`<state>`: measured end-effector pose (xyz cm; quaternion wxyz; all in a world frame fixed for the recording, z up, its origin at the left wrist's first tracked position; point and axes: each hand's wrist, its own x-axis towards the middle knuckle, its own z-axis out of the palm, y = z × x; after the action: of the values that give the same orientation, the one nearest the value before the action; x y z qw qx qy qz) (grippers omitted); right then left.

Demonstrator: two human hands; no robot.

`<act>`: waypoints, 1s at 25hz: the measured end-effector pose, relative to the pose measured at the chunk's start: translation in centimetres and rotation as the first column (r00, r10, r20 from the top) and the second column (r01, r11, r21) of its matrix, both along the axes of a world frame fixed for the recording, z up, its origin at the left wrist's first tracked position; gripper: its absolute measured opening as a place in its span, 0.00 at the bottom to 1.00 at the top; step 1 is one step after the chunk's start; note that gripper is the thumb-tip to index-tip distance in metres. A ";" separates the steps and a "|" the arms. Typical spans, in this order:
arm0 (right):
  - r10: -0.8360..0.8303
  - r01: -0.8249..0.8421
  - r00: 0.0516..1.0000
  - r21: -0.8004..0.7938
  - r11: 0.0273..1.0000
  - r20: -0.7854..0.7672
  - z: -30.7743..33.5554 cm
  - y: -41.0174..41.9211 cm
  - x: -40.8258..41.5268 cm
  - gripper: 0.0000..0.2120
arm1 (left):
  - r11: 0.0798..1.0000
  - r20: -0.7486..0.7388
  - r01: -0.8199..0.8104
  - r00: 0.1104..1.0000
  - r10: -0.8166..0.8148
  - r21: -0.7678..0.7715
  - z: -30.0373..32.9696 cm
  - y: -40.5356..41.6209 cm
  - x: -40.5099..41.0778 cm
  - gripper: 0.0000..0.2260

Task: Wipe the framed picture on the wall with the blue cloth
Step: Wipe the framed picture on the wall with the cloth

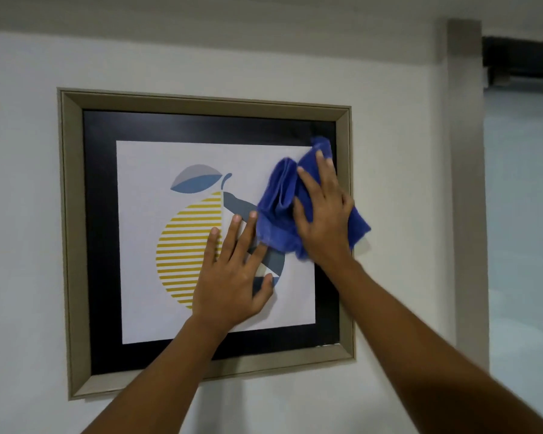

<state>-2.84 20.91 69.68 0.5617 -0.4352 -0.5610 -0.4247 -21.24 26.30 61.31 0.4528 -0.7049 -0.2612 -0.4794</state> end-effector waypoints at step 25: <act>-0.196 0.148 0.976 -0.377 0.914 -0.091 -24.1 -5.9 -4.5 0.22 | 1.000 -0.003 -0.010 1.000 0.010 0.006 -0.3 0.0 0.5 0.33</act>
<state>-7.38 15.02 45.60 0.4652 -0.6064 -0.5532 -0.3314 -20.76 26.26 60.98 0.4575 -0.7030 -0.2628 -0.4769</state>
